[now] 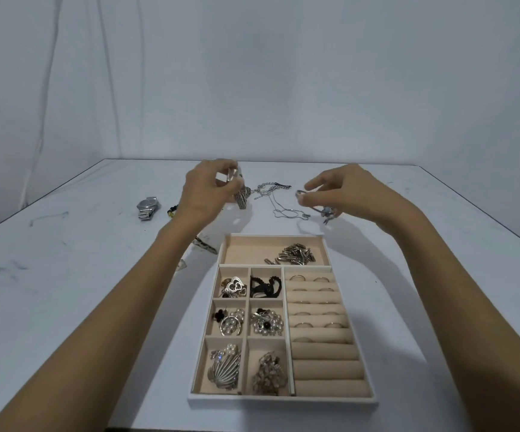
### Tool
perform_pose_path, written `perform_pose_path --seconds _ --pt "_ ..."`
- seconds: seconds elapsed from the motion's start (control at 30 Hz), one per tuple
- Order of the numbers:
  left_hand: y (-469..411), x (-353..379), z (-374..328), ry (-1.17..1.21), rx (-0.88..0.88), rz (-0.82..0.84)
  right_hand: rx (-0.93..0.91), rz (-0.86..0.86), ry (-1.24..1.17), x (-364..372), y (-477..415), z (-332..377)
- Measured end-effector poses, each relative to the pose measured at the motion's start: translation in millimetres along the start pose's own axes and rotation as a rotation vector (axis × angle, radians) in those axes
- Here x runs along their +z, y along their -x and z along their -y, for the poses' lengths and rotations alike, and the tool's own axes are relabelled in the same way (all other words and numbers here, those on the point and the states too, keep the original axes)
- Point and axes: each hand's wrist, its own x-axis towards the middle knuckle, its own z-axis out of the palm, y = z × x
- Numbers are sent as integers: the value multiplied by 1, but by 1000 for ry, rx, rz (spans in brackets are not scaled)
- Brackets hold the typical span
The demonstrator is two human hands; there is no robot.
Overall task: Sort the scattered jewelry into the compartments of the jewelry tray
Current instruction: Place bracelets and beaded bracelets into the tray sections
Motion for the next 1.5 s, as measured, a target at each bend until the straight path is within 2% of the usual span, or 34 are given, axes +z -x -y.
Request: perform_pose_path --seconds 0.17,0.27,0.43,0.63,0.97,1.1,1.23,1.3,1.5 --pt "27 -19 -23 103 35 -116 -69 206 154 10 19 26" --pt "43 -20 -21 125 13 -73 -81 258 308 21 21 28" --pt "57 -16 -8 251 -72 9 -73 241 506 36 18 22" --pt "60 -15 -5 291 -83 -4 -77 275 559 41 19 22" --pt "61 -12 1 212 -57 9 -141 256 709 44 11 16" --pt "62 -12 0 175 -39 9 -248 197 685 45 11 16" --pt "62 -11 1 158 -29 4 -402 345 526 56 11 22" --pt "62 -11 1 150 -29 4 -439 385 540 63 9 19" --pt "64 -12 1 117 -23 8 -428 305 664 61 5 11"
